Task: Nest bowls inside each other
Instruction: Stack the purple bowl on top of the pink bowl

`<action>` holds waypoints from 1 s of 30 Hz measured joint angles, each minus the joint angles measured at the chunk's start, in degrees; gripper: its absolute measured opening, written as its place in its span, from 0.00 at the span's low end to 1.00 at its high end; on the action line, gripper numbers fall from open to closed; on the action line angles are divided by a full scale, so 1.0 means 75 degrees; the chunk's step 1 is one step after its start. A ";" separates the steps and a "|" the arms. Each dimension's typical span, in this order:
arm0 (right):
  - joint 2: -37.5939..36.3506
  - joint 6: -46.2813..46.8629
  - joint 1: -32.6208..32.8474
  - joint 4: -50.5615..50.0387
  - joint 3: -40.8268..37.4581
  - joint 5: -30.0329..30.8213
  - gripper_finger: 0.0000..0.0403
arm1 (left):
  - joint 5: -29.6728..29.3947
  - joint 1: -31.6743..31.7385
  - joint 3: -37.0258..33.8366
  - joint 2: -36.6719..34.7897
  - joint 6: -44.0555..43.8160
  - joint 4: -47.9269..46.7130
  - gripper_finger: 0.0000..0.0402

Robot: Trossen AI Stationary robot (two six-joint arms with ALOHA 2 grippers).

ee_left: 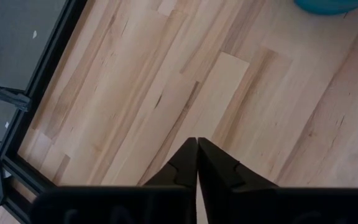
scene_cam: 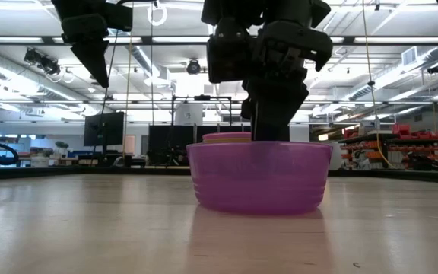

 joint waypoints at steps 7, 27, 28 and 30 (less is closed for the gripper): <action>-0.0001 0.0006 -0.0017 0.0043 -0.0002 0.0000 0.18 | 0.0000 0.0000 0.0000 0.0000 0.0004 0.0000 0.04; -0.0004 -0.0853 -0.0006 -0.0020 0.0080 0.0723 0.01 | 0.0000 0.0000 0.0000 0.0000 0.0020 0.0003 0.04; -0.0004 -0.0903 -0.0006 -0.0138 0.0153 0.0823 0.01 | -0.0001 0.0000 0.0000 0.0000 0.0020 0.0003 0.05; -0.0001 -0.1000 0.0003 -0.0514 0.0350 0.1048 0.01 | 0.0000 0.0000 0.0000 0.0000 0.0020 0.0003 0.05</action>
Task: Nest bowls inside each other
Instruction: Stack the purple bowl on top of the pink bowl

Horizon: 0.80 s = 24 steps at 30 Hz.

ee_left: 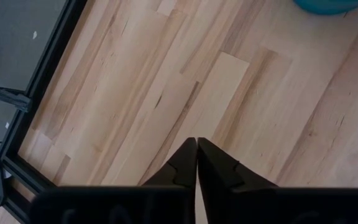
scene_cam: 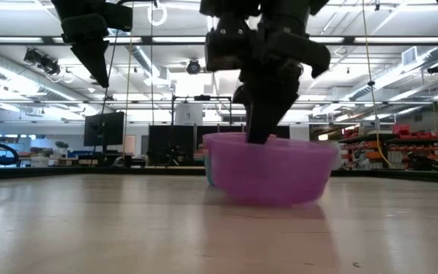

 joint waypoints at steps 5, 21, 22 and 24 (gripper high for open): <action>-0.0002 -0.0367 -0.0033 -0.0500 0.0507 0.0369 0.01 | -0.0003 0.0000 0.0000 0.0000 0.0079 0.0003 0.06; -0.0020 -0.1693 -0.1440 -0.1895 0.2904 0.0512 0.00 | -0.0495 0.0002 0.0000 0.0000 0.0233 0.0038 0.05; -0.0020 -0.1730 -0.1619 -0.1955 0.2996 0.0483 0.00 | -0.0495 0.0000 0.0000 0.0000 0.0236 0.0038 0.06; -0.0029 -0.1763 -0.2008 -0.1938 0.3078 0.0236 0.00 | -0.0495 0.0000 0.0000 0.0000 0.0233 0.0038 0.07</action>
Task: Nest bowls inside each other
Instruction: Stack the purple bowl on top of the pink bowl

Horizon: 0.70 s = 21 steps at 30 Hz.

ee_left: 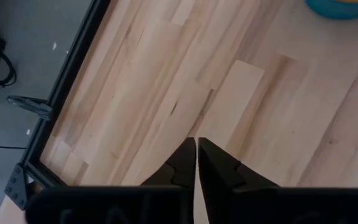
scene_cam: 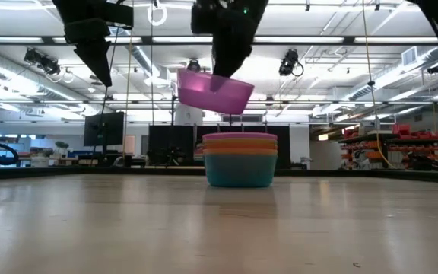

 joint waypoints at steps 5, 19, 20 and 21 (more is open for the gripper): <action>0.0003 0.0195 -0.0926 -0.0245 0.0001 -0.0638 0.00 | 0.0001 0.0000 0.0000 0.0000 0.0120 0.0000 0.07; 0.0006 0.0331 -0.1361 -0.0667 -0.0595 -0.1424 0.00 | 0.0003 0.0000 0.0000 0.0000 0.0114 0.0007 0.05; 0.0006 0.0325 -0.1358 -0.0650 -0.0678 -0.1458 0.00 | 0.0004 0.0001 0.0000 0.0000 0.0114 0.0014 0.06; 0.0006 0.0306 -0.1359 -0.0630 -0.0766 -0.1508 0.00 | 0.0003 0.0000 0.0000 0.0000 0.0114 0.0024 0.06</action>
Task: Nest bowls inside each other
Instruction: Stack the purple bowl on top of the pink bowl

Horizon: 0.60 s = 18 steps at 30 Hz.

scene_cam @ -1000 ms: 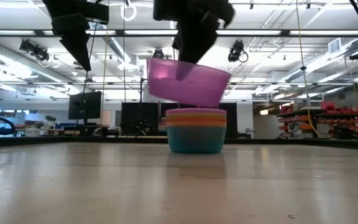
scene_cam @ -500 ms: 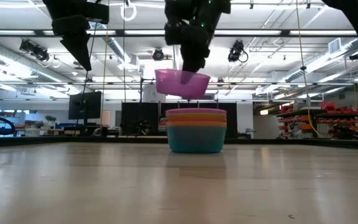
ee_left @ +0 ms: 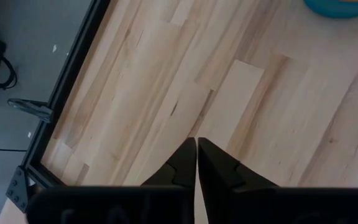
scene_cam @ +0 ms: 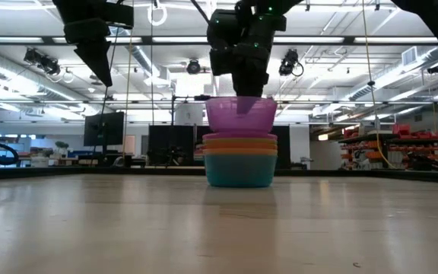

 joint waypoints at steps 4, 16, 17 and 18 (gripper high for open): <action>0.0000 0.0000 -0.0014 0.0294 -0.0309 -0.0132 0.00 | 0.0001 0.0000 0.0000 0.0000 0.0000 0.0002 0.07; 0.0000 0.0050 -0.0020 0.0930 -0.1099 -0.0522 0.00 | 0.0003 0.0003 0.0000 0.0000 -0.0002 0.0022 0.05; 0.0000 0.0062 -0.0018 0.0953 -0.1132 -0.0523 0.00 | 0.0003 0.0000 0.0000 0.0000 0.0003 0.0051 0.05; 0.0000 0.0091 -0.0017 0.0996 -0.1164 -0.0521 0.00 | 0.0003 0.0000 0.0000 0.0000 0.0003 0.0093 0.05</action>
